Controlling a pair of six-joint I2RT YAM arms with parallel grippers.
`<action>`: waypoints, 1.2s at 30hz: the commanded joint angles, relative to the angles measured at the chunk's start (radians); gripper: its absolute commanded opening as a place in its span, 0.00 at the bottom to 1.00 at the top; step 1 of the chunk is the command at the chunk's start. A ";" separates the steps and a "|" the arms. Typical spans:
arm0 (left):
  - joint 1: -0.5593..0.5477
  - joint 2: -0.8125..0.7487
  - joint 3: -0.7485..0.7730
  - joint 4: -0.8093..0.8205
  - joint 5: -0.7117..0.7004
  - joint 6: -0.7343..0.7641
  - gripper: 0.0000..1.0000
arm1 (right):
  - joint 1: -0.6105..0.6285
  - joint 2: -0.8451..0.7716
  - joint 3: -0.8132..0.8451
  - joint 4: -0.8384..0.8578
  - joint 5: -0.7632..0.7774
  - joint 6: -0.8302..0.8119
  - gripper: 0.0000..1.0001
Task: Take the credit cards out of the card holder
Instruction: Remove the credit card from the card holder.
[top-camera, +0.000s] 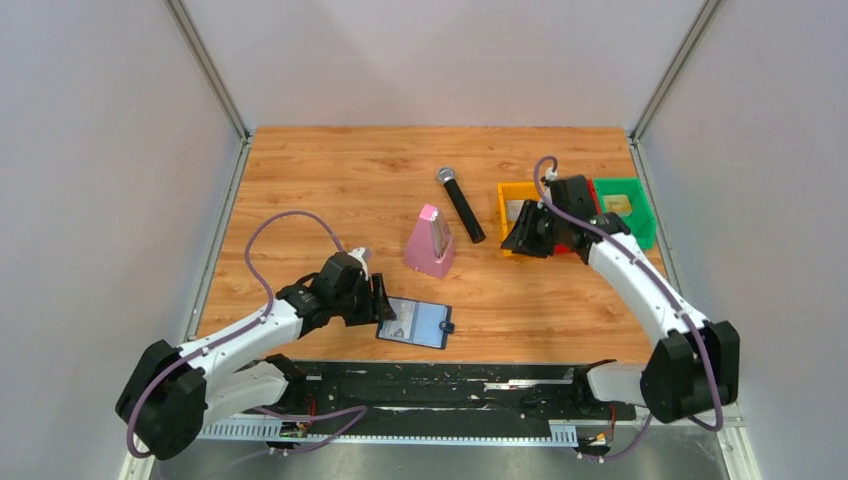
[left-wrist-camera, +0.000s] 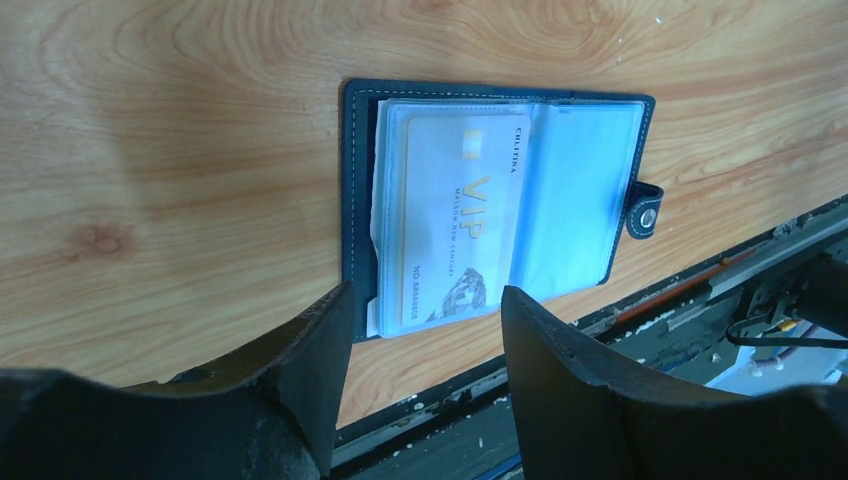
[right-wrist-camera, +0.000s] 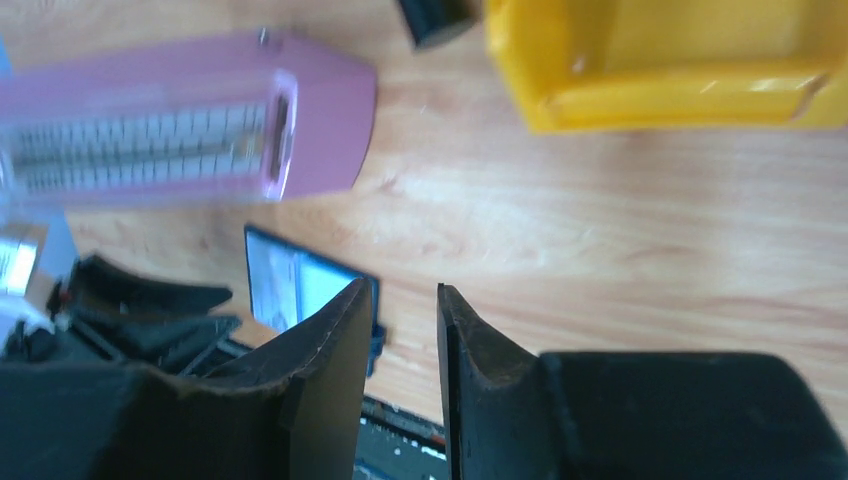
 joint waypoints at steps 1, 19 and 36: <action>-0.002 0.051 0.007 0.080 0.036 0.028 0.62 | 0.120 -0.157 -0.134 0.140 0.025 0.137 0.32; -0.004 0.217 -0.071 0.330 0.233 -0.018 0.35 | 0.644 -0.149 -0.443 0.581 0.149 0.465 0.31; -0.005 0.060 -0.090 0.324 0.170 -0.059 0.20 | 0.704 0.051 -0.381 0.671 0.144 0.443 0.26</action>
